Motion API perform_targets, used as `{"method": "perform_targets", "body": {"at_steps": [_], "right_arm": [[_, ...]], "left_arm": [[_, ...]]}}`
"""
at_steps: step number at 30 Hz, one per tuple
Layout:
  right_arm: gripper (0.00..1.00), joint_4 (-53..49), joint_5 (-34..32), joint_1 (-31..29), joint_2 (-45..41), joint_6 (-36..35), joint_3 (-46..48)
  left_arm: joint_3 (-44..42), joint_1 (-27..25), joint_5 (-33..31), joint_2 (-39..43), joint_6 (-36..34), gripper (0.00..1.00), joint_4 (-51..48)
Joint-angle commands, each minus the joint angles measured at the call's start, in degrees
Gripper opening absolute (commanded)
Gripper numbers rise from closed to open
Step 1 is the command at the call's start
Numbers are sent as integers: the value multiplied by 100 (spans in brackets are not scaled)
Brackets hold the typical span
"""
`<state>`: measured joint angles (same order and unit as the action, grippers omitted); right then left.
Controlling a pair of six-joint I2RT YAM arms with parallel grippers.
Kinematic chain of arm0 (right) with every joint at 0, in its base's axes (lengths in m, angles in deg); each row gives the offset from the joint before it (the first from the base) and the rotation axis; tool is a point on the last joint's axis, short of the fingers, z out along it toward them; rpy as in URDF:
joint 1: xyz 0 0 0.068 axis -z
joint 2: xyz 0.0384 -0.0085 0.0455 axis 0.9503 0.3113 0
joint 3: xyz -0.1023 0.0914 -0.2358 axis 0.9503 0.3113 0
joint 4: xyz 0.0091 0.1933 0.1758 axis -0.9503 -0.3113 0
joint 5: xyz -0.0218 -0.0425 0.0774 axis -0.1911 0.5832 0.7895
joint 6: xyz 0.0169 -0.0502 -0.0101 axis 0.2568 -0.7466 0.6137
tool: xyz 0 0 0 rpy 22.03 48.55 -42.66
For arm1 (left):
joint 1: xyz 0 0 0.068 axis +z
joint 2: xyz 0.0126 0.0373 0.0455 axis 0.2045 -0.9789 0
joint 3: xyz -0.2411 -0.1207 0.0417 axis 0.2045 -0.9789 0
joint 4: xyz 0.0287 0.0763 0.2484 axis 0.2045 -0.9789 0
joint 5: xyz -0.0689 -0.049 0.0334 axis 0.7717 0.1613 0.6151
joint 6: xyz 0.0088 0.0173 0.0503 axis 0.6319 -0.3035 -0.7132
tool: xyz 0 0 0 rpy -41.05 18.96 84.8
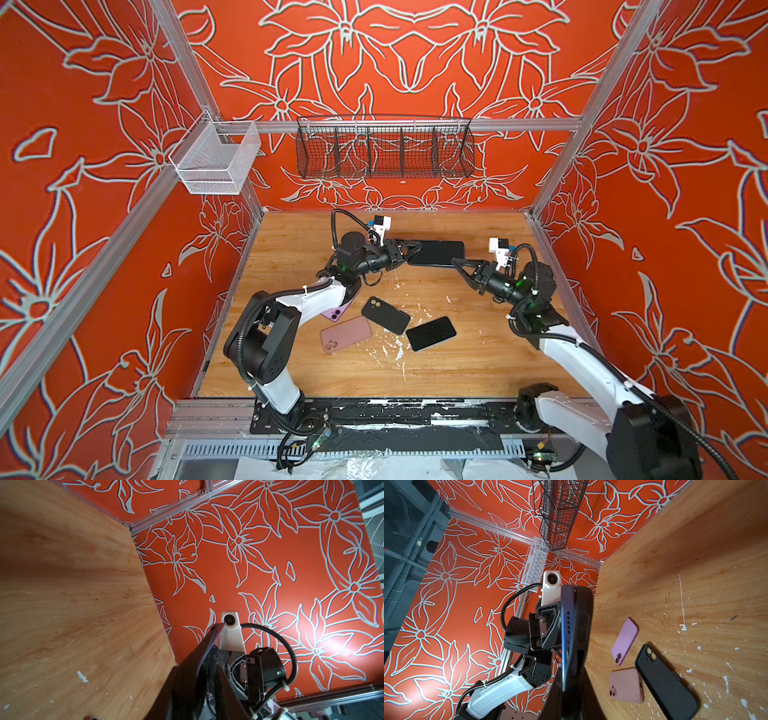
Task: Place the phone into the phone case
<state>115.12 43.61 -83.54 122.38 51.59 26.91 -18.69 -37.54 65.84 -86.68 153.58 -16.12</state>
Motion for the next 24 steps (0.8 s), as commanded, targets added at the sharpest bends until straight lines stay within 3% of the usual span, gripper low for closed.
{"method": "perform_targets", "body": {"at_steps": [1, 7, 11, 15, 24], "right_arm": [[0, 12, 135, -20, -69, 80, 112], [0, -314, 100, -20, -162, -154, 16], [28, -721, 73, 23, -301, -558, -209], [43, -1042, 107, 174, -459, -944, -419], [49, -142, 425, 754, -354, -483, -554]], "left_arm": [[191, -124, 24, 11, -26, 16, 565], [96, -133, -21, 109, -32, 11, 514], [-21, -133, -21, 223, 29, 9, 517], [-131, -133, 44, 354, 145, 9, 592], [-296, -133, 141, 543, 215, 7, 556]]}}
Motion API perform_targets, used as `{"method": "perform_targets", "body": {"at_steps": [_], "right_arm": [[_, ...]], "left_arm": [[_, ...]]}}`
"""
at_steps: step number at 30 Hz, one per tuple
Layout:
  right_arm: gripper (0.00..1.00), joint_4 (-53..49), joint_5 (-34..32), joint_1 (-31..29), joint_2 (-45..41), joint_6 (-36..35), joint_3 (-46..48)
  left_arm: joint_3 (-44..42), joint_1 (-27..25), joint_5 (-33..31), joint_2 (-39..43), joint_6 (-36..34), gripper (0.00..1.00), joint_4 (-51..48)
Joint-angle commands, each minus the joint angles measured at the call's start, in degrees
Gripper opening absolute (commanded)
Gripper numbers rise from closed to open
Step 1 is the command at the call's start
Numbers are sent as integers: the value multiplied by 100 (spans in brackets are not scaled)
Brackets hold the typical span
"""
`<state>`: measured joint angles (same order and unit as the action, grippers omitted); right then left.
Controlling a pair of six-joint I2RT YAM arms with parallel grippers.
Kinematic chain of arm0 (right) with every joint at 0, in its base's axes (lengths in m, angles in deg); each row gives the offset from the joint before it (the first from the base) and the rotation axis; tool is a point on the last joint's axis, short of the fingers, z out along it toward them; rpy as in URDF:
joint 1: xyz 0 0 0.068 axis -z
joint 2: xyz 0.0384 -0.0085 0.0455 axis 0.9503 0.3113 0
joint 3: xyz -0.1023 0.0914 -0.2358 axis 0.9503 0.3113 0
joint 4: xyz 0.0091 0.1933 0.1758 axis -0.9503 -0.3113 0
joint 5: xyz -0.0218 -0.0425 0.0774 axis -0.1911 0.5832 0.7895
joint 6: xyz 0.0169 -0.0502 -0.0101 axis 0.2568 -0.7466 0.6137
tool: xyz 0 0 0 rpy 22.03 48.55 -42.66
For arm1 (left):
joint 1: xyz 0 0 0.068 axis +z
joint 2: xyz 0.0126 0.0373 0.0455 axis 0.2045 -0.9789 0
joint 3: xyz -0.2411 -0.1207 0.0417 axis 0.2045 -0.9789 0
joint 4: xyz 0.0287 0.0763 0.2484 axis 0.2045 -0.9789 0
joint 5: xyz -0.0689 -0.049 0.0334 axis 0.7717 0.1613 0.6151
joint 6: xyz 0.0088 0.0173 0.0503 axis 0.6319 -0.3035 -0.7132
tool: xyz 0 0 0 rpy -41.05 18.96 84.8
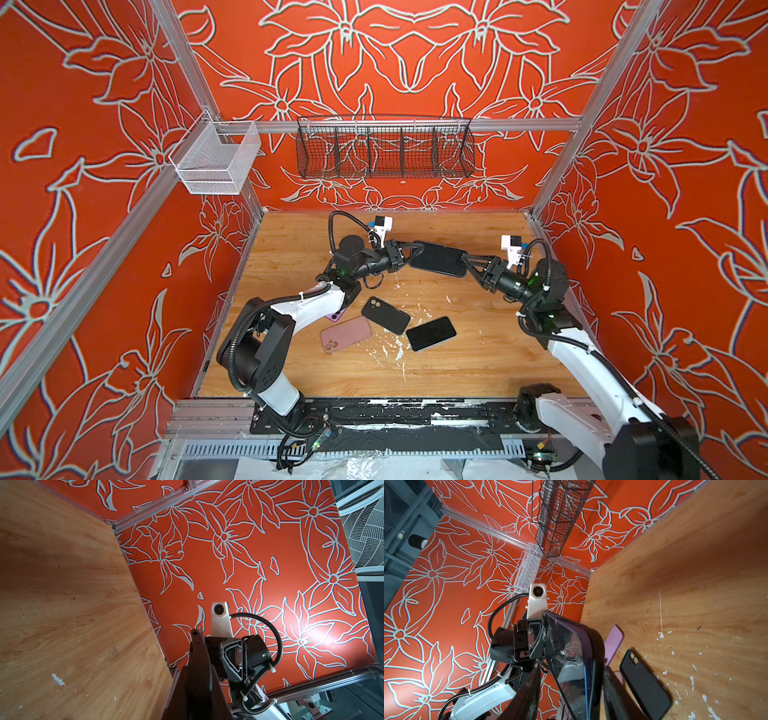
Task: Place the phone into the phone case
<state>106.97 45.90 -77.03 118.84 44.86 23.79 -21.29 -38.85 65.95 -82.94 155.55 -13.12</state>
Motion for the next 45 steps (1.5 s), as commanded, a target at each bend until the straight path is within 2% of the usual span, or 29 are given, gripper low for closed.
{"method": "perform_targets", "body": {"at_steps": [1, 6, 8, 12, 14, 18, 21, 33, 45], "right_arm": [[49, 781, 218, 129, 49, 257, -271], [49, 1005, 299, 151, 308, 364, -398], [49, 849, 261, 148, 310, 180, -425], [52, -572, -141, 156, 46, -763, -584], [56, -966, -266, 155, -34, -1044, -606], [64, -535, 53, 164, 128, -802, -385], [64, 84, 301, 157, 311, -434, -199], [46, 1681, 503, 109, 771, 613, 82], [35, 1731, 497, -27, 771, 670, 169]], "left_arm": [[-49, -2, 143, 159, 53, 7, 302], [-62, -2, 157, 135, 174, 7, 437], [-53, -1, 165, 149, 184, 7, 449], [-62, -2, 174, 267, 149, 7, 388], [-63, -2, 174, 336, 128, 7, 355], [-32, -7, 182, 429, 117, 7, 291], [7, -35, 183, 436, 109, 7, 293], [111, -134, 148, 361, 96, 7, 263], [262, -196, 139, 221, 102, 7, 240]]}}
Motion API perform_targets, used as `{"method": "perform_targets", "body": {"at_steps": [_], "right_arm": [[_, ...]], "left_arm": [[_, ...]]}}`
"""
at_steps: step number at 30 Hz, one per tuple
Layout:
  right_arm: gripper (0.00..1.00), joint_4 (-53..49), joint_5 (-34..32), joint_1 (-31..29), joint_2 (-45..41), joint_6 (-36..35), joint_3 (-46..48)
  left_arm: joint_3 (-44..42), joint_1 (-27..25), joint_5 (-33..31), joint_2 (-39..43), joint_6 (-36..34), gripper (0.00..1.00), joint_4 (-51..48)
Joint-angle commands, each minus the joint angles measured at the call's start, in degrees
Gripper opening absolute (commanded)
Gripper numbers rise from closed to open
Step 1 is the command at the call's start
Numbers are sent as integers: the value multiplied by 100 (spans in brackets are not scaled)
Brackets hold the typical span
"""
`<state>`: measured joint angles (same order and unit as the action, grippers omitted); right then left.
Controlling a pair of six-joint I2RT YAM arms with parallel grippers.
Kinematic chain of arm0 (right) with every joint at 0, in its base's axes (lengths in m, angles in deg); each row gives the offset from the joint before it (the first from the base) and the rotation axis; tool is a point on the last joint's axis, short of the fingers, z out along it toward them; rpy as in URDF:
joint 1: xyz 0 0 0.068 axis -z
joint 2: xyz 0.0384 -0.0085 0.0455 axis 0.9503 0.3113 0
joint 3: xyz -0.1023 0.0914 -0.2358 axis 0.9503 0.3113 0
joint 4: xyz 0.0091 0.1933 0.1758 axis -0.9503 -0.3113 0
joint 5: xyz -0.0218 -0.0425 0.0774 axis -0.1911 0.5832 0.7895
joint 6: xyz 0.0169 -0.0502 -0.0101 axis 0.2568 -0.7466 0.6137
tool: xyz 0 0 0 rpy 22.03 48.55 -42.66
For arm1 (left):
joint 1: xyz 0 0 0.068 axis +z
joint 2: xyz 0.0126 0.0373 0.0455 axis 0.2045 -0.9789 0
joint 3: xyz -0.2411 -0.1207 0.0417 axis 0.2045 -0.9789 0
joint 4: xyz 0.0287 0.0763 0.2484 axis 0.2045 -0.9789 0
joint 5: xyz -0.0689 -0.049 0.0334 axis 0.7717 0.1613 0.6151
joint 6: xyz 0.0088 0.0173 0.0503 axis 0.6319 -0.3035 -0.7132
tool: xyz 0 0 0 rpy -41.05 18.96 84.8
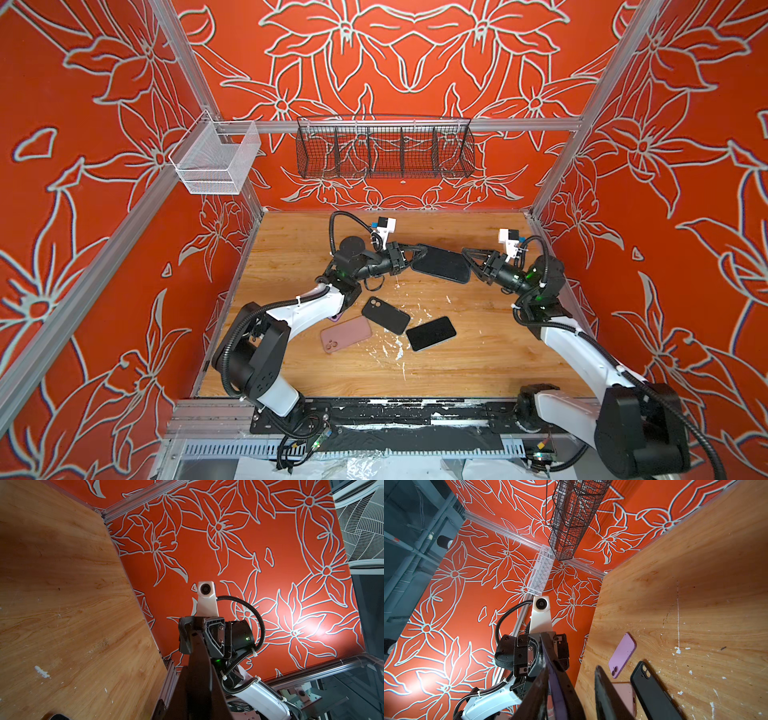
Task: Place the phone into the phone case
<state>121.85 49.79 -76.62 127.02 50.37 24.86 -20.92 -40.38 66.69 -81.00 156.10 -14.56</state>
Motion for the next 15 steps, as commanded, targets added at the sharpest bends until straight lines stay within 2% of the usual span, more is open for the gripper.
{"method": "perform_targets", "body": {"at_steps": [1, 9, 12, 15], "right_arm": [[33, 243, 111, -85, -40, 119, 73], [14, 99, 8, -105, -38, 25, 81], [4, -461, -45, -116, -100, -379, 15], [0, -1223, -224, -123, -295, -978, -16]], "left_arm": [[238, -50, 65, 13, 47, 6, 384], [287, -71, 74, -39, 59, 6, 398], [278, -72, 74, -16, 48, 6, 392], [269, -69, 74, 13, 25, 6, 384]]}}
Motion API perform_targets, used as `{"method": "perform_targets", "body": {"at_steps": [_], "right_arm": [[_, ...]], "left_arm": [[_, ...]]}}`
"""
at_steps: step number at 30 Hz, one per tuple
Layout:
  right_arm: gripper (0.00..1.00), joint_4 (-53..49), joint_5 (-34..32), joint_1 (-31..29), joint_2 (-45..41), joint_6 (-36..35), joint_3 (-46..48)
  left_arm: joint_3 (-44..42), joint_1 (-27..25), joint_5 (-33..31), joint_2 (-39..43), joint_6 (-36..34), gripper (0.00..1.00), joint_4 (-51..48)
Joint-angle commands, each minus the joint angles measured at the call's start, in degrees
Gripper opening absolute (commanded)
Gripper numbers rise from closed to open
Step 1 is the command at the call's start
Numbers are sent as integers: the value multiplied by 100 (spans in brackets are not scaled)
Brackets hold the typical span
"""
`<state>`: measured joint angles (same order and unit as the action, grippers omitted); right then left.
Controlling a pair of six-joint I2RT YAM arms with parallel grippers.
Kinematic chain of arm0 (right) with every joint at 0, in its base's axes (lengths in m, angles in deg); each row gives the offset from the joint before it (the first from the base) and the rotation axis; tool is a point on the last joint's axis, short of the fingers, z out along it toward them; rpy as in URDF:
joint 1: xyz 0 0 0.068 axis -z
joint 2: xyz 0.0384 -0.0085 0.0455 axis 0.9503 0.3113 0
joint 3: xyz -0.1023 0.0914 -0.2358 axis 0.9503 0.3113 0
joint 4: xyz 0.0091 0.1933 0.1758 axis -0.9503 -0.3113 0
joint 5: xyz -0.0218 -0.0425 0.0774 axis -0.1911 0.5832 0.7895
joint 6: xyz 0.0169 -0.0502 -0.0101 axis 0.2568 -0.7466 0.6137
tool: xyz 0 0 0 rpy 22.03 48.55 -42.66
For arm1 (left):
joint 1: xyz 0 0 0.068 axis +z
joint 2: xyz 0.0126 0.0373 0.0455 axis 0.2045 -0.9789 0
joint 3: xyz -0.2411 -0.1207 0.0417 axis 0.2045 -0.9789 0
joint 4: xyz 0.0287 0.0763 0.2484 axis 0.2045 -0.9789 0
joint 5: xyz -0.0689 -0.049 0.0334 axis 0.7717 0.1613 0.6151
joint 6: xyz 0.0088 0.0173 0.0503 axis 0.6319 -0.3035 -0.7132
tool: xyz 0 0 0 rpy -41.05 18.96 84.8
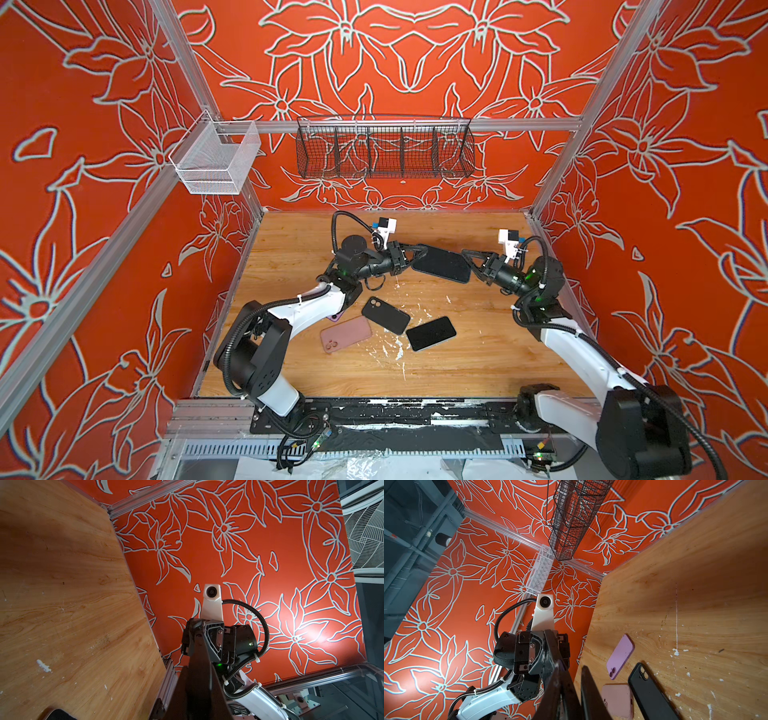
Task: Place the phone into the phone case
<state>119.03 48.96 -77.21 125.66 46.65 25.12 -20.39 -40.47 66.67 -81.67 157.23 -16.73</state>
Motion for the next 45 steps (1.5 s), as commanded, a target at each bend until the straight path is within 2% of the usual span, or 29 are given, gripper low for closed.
{"method": "perform_targets", "body": {"at_steps": [1, 3, 9, 12, 16, 19, 24, 28, 30, 31, 33, 35, 39, 45], "right_arm": [[0, -1126, -199, -66, -223, -733, -32], [0, -1379, -244, -72, -340, -938, -42], [42, -1867, -128, -57, -547, -1253, -285], [51, -1969, 5, -53, -630, -1285, -430], [50, -1907, 299, -54, -623, -1236, -540], [41, -1853, 333, -54, -632, -1202, -488], [21, -1733, 210, -52, -614, -1143, -356], [11, -1745, 104, -54, -596, -1174, -307], [10, -1855, 29, -53, -605, -1246, -330], [12, -1969, -8, -54, -620, -1304, -365], [31, -2390, -80, -28, -702, -1559, -540], [44, -3018, -204, 15, -807, -1926, -803], [54, -3862, -148, 69, -930, -2528, -1283], [66, -4397, 588, 73, -865, -3158, -1670]], "left_arm": [[217, -67, 76, 93, -101, 6, 588], [224, -60, 82, 123, -143, 6, 526], [217, -60, 85, 190, -235, 6, 392], [193, -60, 93, 233, -266, 6, 355], [199, -60, 85, 286, -356, 6, 243], [201, -60, 93, 265, -350, 6, 239], [199, -62, 119, 230, -294, 6, 302], [191, -60, 115, 269, -317, 6, 263], [191, -60, 111, 313, -355, 6, 209], [195, -60, 111, 329, -388, 7, 165], [215, -63, 143, 370, -462, 7, 44], [258, -52, 255, 393, -553, 7, -104], [527, -21, 800, 400, -835, 6, -619], [1069, 8, 1792, 435, -1478, 6, -1645]]}}
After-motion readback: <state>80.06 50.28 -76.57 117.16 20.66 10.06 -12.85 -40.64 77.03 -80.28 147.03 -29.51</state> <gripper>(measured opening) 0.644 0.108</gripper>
